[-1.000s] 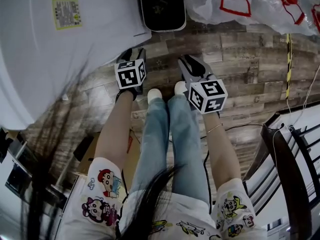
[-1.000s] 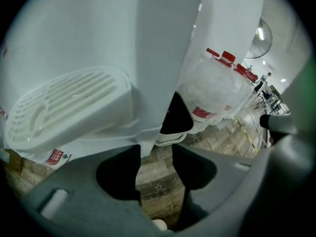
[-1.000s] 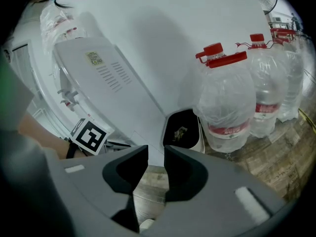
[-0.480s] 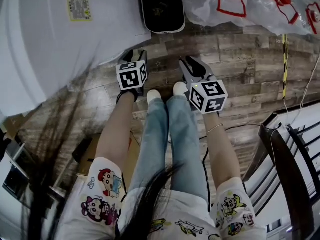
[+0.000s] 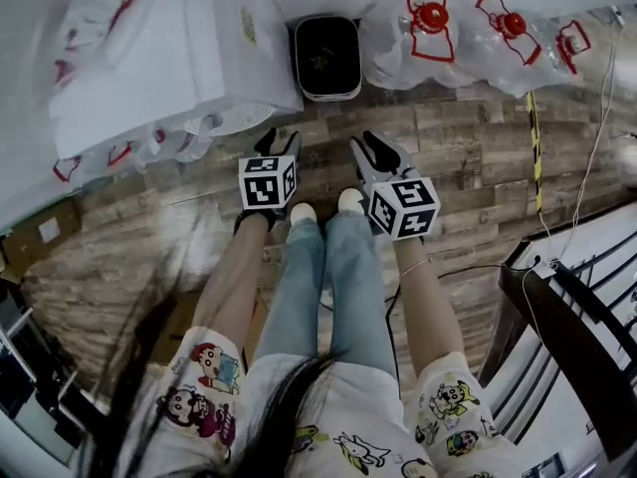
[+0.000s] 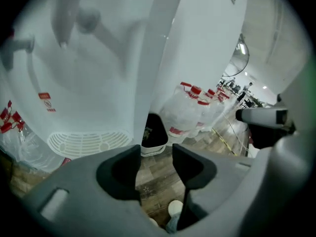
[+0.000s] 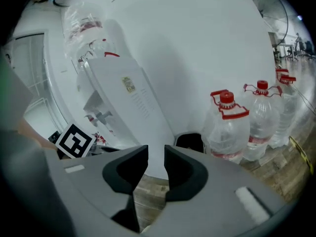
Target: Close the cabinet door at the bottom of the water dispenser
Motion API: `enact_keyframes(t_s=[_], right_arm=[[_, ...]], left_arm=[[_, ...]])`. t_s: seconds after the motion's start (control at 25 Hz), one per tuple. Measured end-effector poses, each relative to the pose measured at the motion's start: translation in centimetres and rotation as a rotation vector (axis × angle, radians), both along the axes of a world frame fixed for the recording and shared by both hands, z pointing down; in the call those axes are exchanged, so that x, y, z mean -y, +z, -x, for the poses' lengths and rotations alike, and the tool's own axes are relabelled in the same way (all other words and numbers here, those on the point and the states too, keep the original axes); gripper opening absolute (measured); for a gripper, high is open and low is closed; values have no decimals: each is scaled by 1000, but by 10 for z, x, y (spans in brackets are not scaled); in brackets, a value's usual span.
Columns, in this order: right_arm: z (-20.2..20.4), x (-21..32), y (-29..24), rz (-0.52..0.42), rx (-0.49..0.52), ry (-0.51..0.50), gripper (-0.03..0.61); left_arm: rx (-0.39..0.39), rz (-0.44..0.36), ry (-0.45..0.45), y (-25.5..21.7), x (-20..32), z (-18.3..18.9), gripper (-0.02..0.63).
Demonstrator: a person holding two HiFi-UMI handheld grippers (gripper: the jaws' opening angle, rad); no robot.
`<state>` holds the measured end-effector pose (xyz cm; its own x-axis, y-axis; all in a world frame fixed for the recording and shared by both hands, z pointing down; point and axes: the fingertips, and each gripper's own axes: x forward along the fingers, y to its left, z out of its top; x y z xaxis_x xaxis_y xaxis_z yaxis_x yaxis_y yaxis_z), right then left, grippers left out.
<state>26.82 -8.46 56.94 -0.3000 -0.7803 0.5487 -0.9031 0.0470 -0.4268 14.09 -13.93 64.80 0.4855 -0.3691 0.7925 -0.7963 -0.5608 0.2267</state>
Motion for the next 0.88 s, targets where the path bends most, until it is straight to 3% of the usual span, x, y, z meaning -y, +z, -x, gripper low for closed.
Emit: enact_keyframes(t_s=[0.24,0.44,0.88], right_arm=[[35,-20,-99,-105,-40,-45,112],[59,-26,-189,-227,-104,-91,110],[122,-73,-372,-454,-113,-140,101]], left_arm=[[-107,-59,55,-105,-38,22,198],[-191,-188,97,-199,-43,46,198],[-428,-397,173,-394,-106,99,171]])
